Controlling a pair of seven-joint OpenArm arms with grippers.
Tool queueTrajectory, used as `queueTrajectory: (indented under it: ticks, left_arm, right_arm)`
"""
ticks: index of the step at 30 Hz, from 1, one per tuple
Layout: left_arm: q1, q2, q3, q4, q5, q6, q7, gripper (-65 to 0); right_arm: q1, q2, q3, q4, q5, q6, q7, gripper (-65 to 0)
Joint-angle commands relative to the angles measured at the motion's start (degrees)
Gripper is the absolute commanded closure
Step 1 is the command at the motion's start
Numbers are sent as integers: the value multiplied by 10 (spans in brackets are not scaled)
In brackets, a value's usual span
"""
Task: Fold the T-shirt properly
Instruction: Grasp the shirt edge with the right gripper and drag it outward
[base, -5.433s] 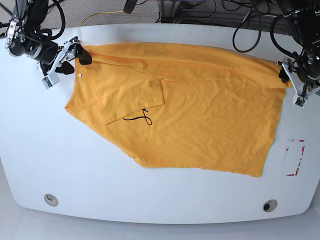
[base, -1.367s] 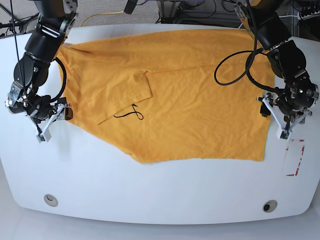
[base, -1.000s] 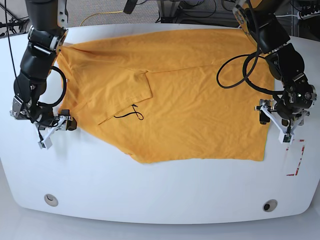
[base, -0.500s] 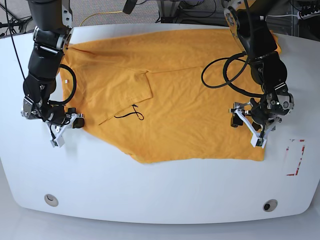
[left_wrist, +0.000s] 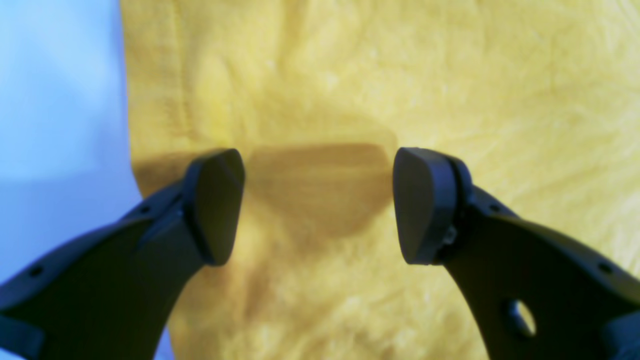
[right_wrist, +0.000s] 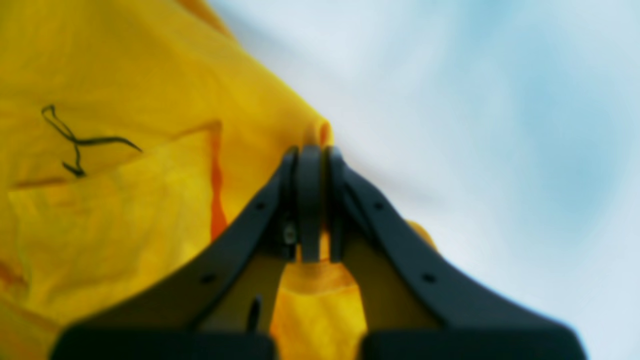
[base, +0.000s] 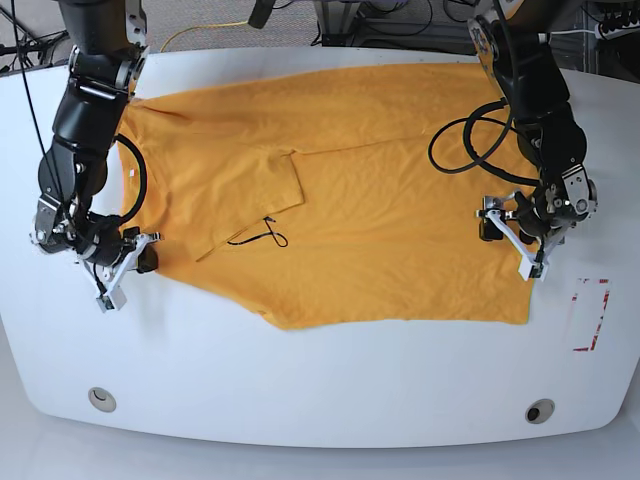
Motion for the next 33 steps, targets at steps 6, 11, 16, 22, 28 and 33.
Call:
queueTrajectory:
  ticks: [6,11,16,22,28,33]
  left_arm:
    - [9,-13,-3,-1,7,2,23,-439]
    - [10,-20,-2,2,7,2,23,-439]
    - [16,-21,-1,-1,7,2,23,-439]
    - [18,-21,-1,-2,7,2,22,-439]
    - [18,-21,-1,-2,7,2,15,-439]
    - [18,-21,-1,-2,7,2,15,-439]
  right_arm:
    - [-104,-18,5,237,6,1,-49,0]
    - [-184,-40,-2,348,6,1,-67,-2]
    - [-228,-64,-5,381,6,1,-83,-2]
    - [-237,-67,-1,377,4,1,-82,-73]
    - [-174,-66,19,357,1,1,-85,-472]
    - [-98,-65,54,235,1,1,-80,-530]
